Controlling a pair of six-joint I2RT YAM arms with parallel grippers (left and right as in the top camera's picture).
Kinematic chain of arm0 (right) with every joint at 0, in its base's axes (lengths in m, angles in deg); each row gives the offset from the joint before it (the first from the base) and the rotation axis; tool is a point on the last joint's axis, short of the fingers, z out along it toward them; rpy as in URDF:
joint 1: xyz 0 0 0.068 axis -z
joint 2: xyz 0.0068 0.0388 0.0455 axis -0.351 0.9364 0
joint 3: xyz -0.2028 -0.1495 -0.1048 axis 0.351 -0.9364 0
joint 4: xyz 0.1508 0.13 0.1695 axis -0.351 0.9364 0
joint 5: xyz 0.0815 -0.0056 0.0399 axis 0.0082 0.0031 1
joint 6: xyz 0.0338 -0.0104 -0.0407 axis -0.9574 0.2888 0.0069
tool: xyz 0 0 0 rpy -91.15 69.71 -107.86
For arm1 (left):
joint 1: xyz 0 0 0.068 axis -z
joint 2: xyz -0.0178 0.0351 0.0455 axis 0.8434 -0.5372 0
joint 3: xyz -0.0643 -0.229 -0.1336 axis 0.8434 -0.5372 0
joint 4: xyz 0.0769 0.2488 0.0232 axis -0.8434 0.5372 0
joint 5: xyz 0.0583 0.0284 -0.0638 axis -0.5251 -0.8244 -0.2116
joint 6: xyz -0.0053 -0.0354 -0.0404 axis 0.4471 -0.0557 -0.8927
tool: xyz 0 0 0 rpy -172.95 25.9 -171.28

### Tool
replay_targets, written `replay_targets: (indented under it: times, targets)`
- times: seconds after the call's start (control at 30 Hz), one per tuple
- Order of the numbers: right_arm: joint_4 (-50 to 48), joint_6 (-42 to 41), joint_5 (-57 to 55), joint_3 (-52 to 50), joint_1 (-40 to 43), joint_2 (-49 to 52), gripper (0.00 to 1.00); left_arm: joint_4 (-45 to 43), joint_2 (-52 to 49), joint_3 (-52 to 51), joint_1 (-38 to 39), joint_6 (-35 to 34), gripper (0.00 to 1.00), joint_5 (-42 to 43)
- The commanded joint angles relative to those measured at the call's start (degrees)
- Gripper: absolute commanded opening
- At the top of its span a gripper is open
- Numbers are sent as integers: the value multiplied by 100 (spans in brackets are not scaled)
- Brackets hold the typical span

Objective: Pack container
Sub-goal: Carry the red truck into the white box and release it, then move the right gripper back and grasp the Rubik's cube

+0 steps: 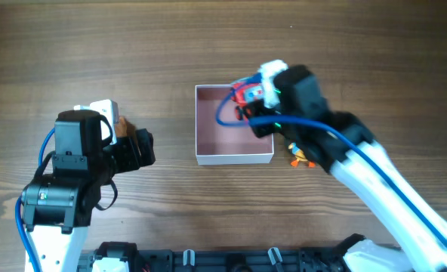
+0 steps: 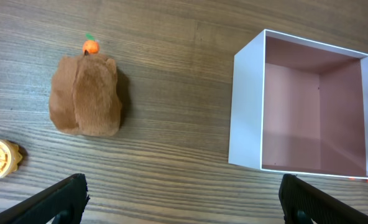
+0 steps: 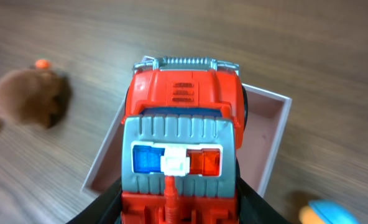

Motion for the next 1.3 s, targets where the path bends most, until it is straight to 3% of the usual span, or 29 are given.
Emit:
replay_targets:
  times: [0.0, 0.17, 0.37, 0.5, 0.53, 0.57, 0.63, 0.8, 0.9, 0.97, 1.0, 1.13, 1.27]
  targets:
    - [-326, -223, -203, 72, -13, 833, 4, -17, 9, 111, -31, -50, 100, 68]
    - [-507, -737, -769, 72, 212, 1574, 5, -20, 9, 111, -31, -52, 100, 68]
    - [-402, -743, -706, 72, 310, 2074, 7, -17, 9, 111, -31, -50, 100, 68]
    - [-396, -739, -649, 72, 310, 2092, 37, -17, 9, 111, -31, -50, 100, 68]
    - [-393, -739, -649, 72, 310, 2092, 55, -17, 9, 111, -31, -50, 100, 68]
    - [-389, -739, -649, 72, 310, 2092, 55, -17, 9, 111, -31, -52, 100, 68]
    - [-382, -741, -649, 72, 310, 2092, 70, -15, 9, 111, -31, -52, 100, 68]
    - [-396, -721, -595, 81, 310, 1926, 69, -17, 9, 111, -31, -50, 100, 68]
    - [-2, -435, -468, 396, 310, 1110, 68, -17, 9, 111, -31, -52, 100, 68]
    - [710, -656, -1300, 708, 354, 380, 80, -17, 9, 111, -31, -50, 100, 68]
    - [1132, -953, -1812, 763, 505, -131, 98, -17, 9, 111, -31, -50, 100, 68]
    - [2522, -1016, -1633, 734, 1858, -1051, 100, -17, 9, 111, -33, -50, 100, 68]
    - [2673, -422, -929, 439, 2868, -903, 100, -13, 9, 111, -31, -50, 100, 68]
